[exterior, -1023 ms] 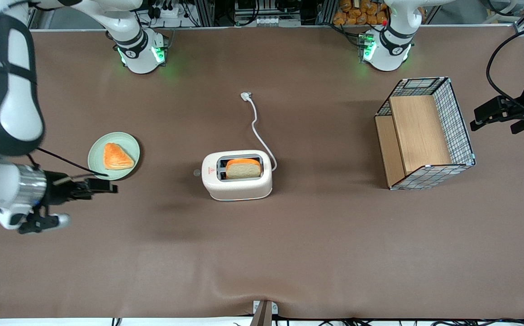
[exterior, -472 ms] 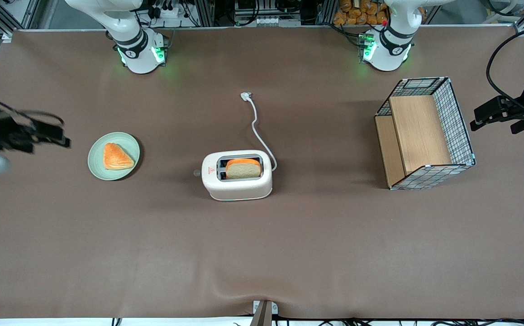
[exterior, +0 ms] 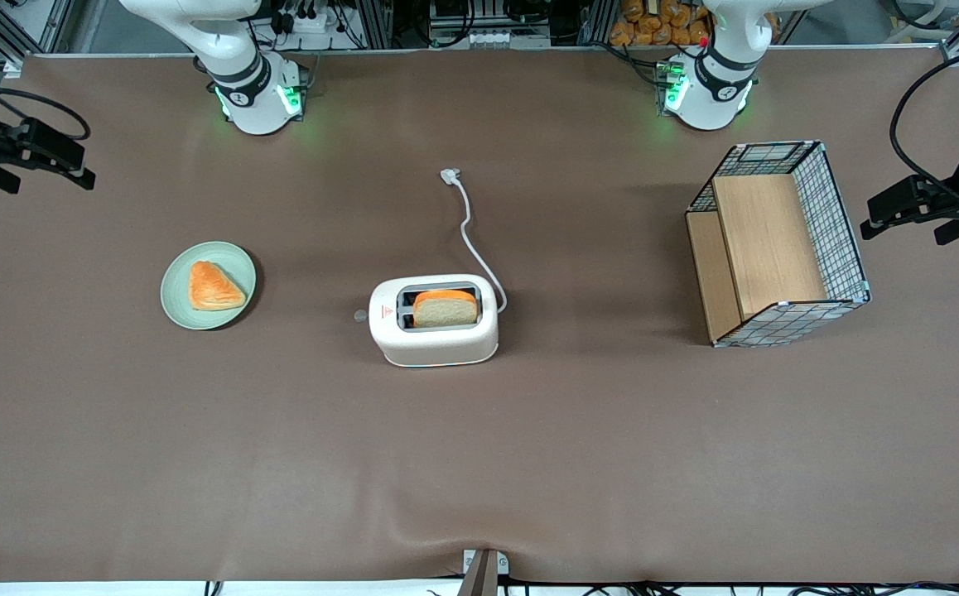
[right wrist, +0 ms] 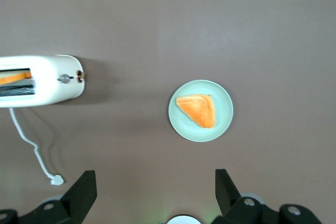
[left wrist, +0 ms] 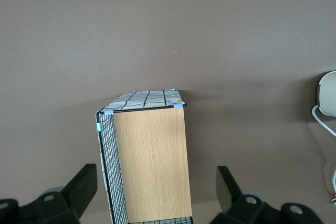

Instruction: Press toaster button with right arm

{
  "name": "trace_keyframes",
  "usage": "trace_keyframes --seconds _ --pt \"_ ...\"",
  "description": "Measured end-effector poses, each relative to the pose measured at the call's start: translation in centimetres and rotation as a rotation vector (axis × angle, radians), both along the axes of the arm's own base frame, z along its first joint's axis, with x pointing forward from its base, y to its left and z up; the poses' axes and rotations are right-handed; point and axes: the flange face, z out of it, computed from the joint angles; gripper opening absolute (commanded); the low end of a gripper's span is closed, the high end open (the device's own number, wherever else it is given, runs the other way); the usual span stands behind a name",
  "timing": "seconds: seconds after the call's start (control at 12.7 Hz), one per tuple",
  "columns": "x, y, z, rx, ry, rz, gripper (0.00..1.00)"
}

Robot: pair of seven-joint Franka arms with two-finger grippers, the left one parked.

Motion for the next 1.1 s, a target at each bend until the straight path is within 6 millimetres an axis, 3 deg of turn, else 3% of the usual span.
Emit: trace_keyframes --seconds 0.39,0.79,1.1 --pt "1.3 -0.5 -2.2 -0.032 -0.009 -0.008 1.00" --pt "1.6 -0.6 -0.1 -0.059 -0.053 -0.005 1.00" --pt "1.5 -0.8 0.2 -0.057 -0.045 -0.008 1.00"
